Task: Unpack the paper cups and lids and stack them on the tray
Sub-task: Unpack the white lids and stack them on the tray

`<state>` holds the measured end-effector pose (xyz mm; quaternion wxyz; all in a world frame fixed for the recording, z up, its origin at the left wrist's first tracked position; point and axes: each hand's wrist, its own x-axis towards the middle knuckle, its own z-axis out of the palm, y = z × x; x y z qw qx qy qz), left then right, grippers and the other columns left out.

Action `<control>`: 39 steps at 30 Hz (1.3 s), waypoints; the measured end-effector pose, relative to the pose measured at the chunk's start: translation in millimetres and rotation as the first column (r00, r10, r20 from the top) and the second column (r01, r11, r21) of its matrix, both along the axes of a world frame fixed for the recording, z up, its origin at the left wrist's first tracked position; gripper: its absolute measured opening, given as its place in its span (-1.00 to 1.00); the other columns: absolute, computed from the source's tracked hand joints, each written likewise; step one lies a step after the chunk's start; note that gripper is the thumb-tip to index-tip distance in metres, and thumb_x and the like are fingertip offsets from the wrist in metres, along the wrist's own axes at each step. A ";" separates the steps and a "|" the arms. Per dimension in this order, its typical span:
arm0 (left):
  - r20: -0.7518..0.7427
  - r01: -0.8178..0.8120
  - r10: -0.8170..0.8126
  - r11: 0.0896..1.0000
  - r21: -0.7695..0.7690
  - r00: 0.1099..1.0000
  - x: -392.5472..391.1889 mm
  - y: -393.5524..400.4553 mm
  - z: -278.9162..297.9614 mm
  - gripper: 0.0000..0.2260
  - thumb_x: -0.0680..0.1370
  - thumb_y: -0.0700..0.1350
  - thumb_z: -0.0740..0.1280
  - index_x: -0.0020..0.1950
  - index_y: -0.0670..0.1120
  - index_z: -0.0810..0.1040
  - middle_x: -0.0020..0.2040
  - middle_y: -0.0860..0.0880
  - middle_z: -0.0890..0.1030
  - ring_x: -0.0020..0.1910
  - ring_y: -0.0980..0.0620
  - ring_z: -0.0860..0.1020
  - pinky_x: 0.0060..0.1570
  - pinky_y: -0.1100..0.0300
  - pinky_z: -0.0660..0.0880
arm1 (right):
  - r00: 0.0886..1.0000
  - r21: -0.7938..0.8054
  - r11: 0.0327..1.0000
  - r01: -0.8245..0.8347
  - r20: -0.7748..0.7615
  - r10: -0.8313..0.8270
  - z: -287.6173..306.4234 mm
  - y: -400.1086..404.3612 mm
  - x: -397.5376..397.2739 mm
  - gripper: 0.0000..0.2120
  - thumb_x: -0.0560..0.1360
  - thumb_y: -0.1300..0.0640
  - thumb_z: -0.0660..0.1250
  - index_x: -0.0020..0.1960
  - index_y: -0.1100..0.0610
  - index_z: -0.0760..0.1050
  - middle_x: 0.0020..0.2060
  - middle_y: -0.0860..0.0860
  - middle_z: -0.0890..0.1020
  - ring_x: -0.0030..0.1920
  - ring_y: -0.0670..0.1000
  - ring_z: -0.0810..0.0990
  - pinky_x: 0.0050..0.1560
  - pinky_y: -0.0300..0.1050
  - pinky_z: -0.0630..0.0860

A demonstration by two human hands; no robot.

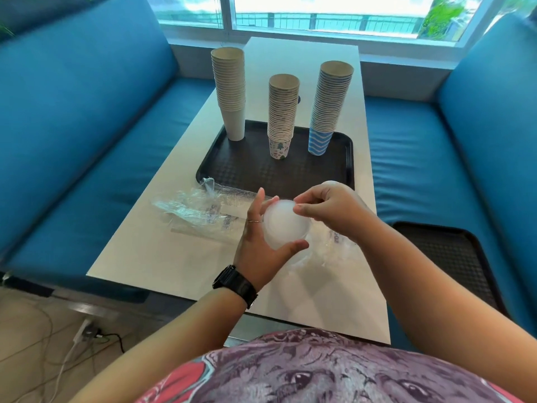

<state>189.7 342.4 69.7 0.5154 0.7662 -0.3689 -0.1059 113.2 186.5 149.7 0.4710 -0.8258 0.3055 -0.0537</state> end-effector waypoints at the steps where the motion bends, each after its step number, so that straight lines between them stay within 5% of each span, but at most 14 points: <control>1: -0.002 -0.002 0.002 1.000 0.010 1.000 0.0 0.7 -0.4 0.04 0.27 0.23 0.55 0.56 -0.03 0.03 0.36 0.26 0.30 0.27 0.35 0.29 0.17 0.63 0.21 | 1.000 -0.010 1.000 0.004 0.004 -0.004 0.7 1.4 -1.5 -0.81 0.45 0.02 0.47 0.03 0.04 0.64 -0.13 -0.10 0.65 -0.10 -0.12 0.62 -0.16 -0.30 0.51; 7: 0.011 -0.025 0.024 0.999 0.027 1.000 -1.3 3.1 4.6 -0.04 0.32 0.15 0.56 0.58 0.00 0.12 0.49 0.05 0.28 0.39 0.14 0.31 0.28 0.35 0.26 | 0.997 0.005 1.000 0.028 0.077 -0.029 8.1 10.1 -5.5 -0.80 0.40 0.09 0.52 -0.04 0.09 0.58 -0.19 -0.01 0.63 -0.22 -0.11 0.58 -0.24 -0.32 0.52; 12: -0.005 -0.009 0.009 1.000 0.007 1.000 -1.8 3.9 7.4 0.05 0.26 0.37 0.50 0.58 0.02 0.10 0.38 0.16 0.28 0.28 0.30 0.28 0.13 0.67 0.14 | 0.983 0.198 0.980 0.027 0.175 -0.062 9.1 9.4 -4.2 -0.79 0.40 0.24 0.51 0.01 0.13 0.59 -0.19 0.05 0.62 -0.23 -0.06 0.57 -0.27 -0.29 0.50; 15: -0.003 0.006 -0.006 0.999 -0.033 1.000 -2.2 3.8 6.4 0.01 0.27 0.31 0.52 0.56 0.01 0.12 0.37 0.12 0.36 0.32 0.21 0.35 0.22 0.60 0.19 | 0.944 0.303 0.951 0.061 0.293 -0.154 8.1 -11.4 -3.1 -0.78 0.42 0.31 0.47 0.01 0.09 0.61 -0.17 0.06 0.66 -0.21 -0.04 0.61 -0.23 -0.23 0.52; 20: 0.009 0.033 -0.032 0.998 -0.051 0.999 -2.2 5.3 1.6 -0.03 0.30 0.28 0.46 0.57 -0.02 0.12 0.37 0.29 0.35 0.40 0.20 0.34 0.35 0.43 0.24 | 0.931 -0.099 0.953 0.285 0.266 -0.251 -8.3 -71.9 7.4 -0.82 0.45 0.27 0.41 0.00 0.06 0.62 -0.17 0.01 0.66 -0.14 -0.01 0.59 -0.10 -0.14 0.53; 24: 0.017 0.034 -0.033 0.998 -0.052 0.999 -1.8 4.0 1.9 -0.05 0.30 0.29 0.46 0.56 0.01 0.13 0.37 0.35 0.32 0.41 0.20 0.34 0.36 0.38 0.27 | 0.966 -0.460 0.850 0.257 0.092 -0.243 -30.9 -99.9 13.3 -0.86 0.50 0.21 0.28 0.00 0.08 0.59 -0.05 0.06 0.62 -0.06 0.06 0.52 -0.12 -0.16 0.35; 31: 0.018 0.028 -0.028 0.999 -0.032 0.999 1.3 3.2 -1.3 -0.01 0.30 0.31 0.46 0.58 -0.05 0.13 0.38 0.34 0.32 0.41 0.21 0.33 0.33 0.43 0.26 | 0.991 -0.673 0.730 0.119 0.032 -0.132 -78.0 -109.9 17.7 -0.86 0.53 0.26 0.25 0.04 0.19 0.55 0.03 0.12 0.57 0.11 0.16 0.47 -0.04 -0.06 0.37; 35: 0.028 0.022 -0.021 0.999 -0.030 0.999 2.4 1.6 -0.7 -0.02 0.30 0.36 0.44 0.58 0.03 0.09 0.36 0.48 0.28 0.41 0.17 0.34 0.36 0.27 0.34 | 0.993 -0.697 0.713 0.081 -0.005 -0.119 -96.9 -110.0 11.5 -0.86 0.50 0.28 0.28 0.03 0.21 0.55 0.03 0.12 0.58 0.13 0.18 0.46 0.06 -0.02 0.39; 39: 0.021 0.023 -0.023 0.999 -0.037 1.000 2.1 2.7 -0.3 -0.01 0.32 0.44 0.39 0.59 0.03 0.08 0.40 0.32 0.33 0.41 0.12 0.36 0.36 0.09 0.40 | 0.988 -0.652 0.757 0.035 -0.092 -0.125 -106.3 -108.3 4.5 -0.76 0.48 0.27 0.28 0.12 0.19 0.58 0.13 0.10 0.57 0.21 0.15 0.42 0.14 0.01 0.40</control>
